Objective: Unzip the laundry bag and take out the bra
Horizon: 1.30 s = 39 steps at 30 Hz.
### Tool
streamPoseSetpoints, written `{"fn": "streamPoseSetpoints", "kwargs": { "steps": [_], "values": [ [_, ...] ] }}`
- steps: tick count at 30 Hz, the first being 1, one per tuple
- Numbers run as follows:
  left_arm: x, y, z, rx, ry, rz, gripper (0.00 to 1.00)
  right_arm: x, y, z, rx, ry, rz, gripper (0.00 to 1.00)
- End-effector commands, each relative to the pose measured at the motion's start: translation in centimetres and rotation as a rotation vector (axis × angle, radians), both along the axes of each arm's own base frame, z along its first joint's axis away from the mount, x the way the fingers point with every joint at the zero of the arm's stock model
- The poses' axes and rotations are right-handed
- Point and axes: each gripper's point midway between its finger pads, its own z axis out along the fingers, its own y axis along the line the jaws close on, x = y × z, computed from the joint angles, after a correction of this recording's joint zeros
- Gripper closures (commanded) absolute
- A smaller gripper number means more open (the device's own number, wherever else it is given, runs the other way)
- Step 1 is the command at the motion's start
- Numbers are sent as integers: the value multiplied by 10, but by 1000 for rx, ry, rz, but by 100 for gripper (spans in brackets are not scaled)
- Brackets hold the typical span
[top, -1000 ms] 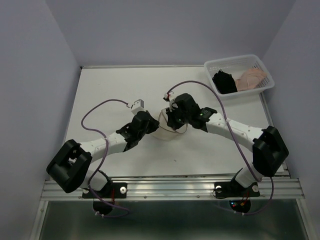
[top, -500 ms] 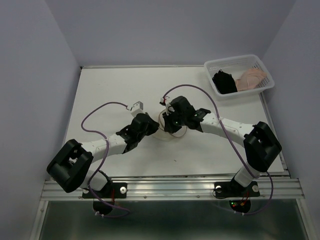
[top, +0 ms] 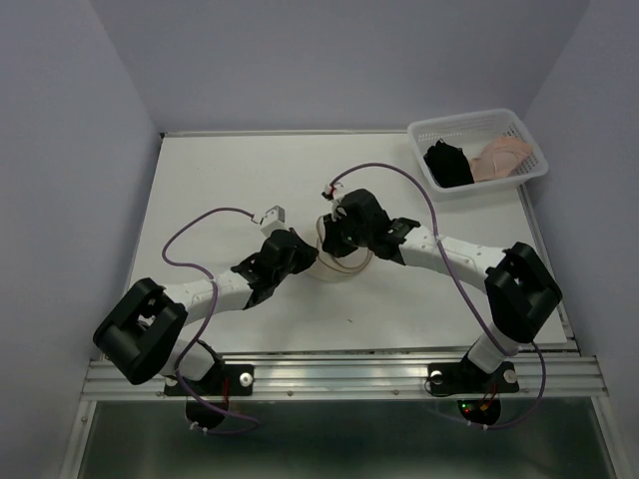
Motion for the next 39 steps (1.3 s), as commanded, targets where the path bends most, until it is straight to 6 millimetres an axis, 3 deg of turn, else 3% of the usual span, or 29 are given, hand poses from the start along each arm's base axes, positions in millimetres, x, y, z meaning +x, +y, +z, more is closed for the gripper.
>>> {"fn": "streamPoseSetpoints", "kwargs": {
  "steps": [1, 3, 12, 16, 26, 29, 34, 39],
  "values": [
    [0, -2, 14, -38, -37, 5, 100, 5, 11, -5, 40, -7, -10, 86],
    [0, -1, 17, -44, -45, 9, 99, 3, 12, -9, 43, 8, -3, 81],
    [1, 9, 21, -34, -57, 50, 98, -5, 9, -16, 38, 26, 13, 80],
    [2, 10, 21, -28, -58, 52, 95, -11, 6, -14, 39, 36, 25, 71],
    [4, 12, 32, -28, -78, 66, 63, -5, 9, 37, 97, -45, 31, 32],
    [5, 19, 47, -15, -104, 88, 43, -2, 4, 57, 102, -96, 16, 21],
    [10, 37, 80, 24, -164, 151, 21, 6, -11, 82, 90, -176, -52, 2],
    [12, 59, 116, 83, -228, 202, 5, 21, -48, 111, 35, -298, -215, 0]
  ]
}}
